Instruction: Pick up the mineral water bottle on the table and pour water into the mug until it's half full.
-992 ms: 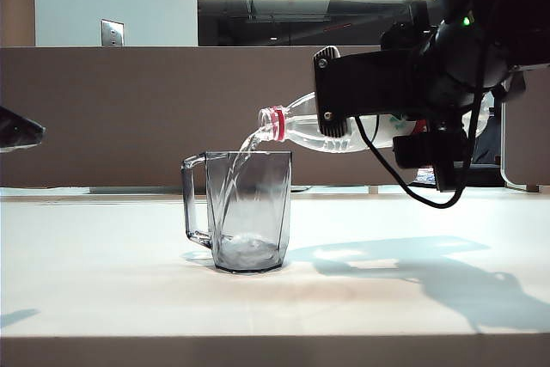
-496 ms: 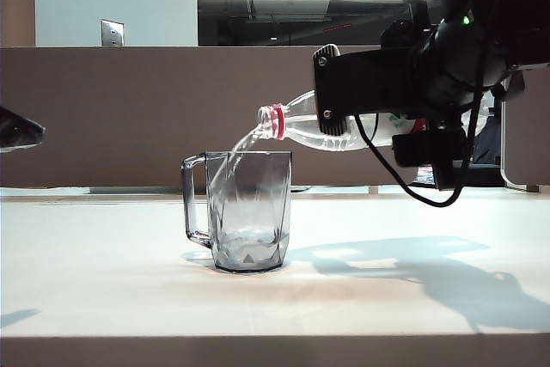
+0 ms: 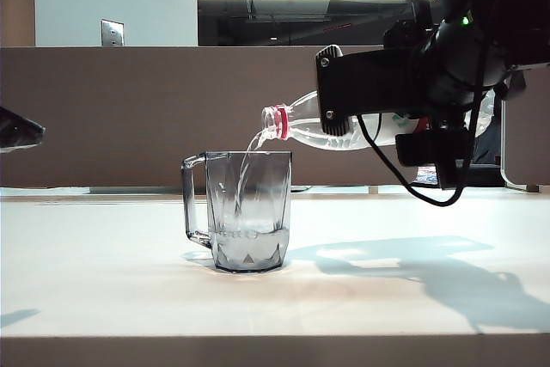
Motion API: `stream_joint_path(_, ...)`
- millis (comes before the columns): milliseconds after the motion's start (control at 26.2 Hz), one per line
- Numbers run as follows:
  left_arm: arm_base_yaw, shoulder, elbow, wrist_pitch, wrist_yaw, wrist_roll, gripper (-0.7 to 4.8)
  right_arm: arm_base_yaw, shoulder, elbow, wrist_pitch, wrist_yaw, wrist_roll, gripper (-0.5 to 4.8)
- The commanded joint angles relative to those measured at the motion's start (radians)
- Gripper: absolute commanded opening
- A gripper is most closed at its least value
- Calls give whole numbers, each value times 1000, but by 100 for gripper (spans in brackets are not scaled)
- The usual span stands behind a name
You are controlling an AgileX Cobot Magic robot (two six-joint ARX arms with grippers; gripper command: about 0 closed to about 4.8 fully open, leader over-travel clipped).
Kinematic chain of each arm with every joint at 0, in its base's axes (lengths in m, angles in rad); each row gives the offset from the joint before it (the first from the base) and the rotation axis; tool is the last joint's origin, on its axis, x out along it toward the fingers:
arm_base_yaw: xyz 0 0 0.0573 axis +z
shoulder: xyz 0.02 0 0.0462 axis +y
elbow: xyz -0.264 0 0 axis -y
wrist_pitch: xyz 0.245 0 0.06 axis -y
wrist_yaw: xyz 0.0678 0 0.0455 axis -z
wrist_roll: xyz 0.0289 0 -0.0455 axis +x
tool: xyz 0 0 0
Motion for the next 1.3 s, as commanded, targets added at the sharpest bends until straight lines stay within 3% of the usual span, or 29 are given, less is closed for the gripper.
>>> stream_joint_path(38,0,0,3,13,1,0,-5,1,-10,10,48,5,4,322)
stream_joint_path(1297,0,0,3,13,1,0,-5,1,-10,10,48,5,-14,322)
